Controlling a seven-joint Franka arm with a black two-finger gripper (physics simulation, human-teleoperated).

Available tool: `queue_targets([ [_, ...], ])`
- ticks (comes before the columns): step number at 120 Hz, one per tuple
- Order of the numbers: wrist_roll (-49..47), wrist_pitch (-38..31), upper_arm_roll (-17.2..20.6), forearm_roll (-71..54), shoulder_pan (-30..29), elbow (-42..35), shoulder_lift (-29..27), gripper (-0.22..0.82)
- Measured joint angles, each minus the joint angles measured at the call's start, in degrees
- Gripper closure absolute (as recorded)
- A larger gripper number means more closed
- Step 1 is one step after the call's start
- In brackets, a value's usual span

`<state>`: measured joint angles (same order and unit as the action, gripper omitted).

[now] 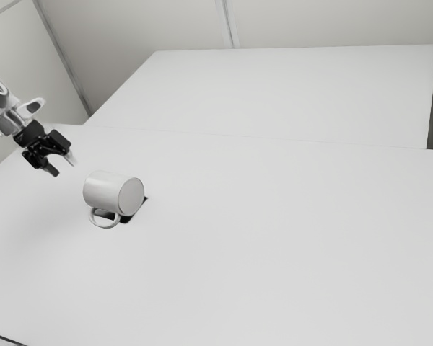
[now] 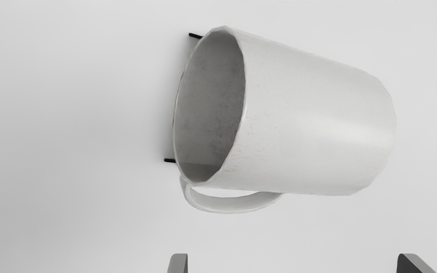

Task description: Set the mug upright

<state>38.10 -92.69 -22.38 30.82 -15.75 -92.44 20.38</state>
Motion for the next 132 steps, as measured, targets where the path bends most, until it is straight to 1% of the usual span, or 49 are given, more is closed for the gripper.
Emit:
queue_targets([
  [11, 4.99, 0.66, -1.37, 6.97, -0.33, -1.79, 0.7, 0.0],
  [20, 8.68, 2.33, -3.76, 13.56, -0.77, -1.86, 3.7, 0.0],
  [29, 11.92, 4.63, -4.72, 18.48, -1.91, 0.91, 6.48, 0.0],
  [37, 14.38, 7.1, -5.0, 22.82, -3.0, 4.23, 10.57, 0.0],
  [50, 17.32, 10.24, -5.11, 28.12, -3.51, 5.62, 13.9, 0.0],
  [63, 19.18, 12.64, -5.12, 31.73, -3.57, 5.59, 14.99, 0.0],
  [79, 19.69, 14.87, -5.12, 33.05, -3.58, 4.76, 15.75, 0.0],
  [109, 19.18, 16.31, -4.61, 33.42, -3.26, 3.06, 16.73, 0.0],
  [113, 19.07, 16.25, -4.6, 33.44, -3.13, 3.05, 16.75, 0.04],
  [116, 19.0, 16.18, -4.6, 33.46, -3.04, 3.04, 16.75, 0.09],
  [132, 18.4, 15.9, -4.6, 33.52, -2.9, 3.03, 16.68, 0.42],
])
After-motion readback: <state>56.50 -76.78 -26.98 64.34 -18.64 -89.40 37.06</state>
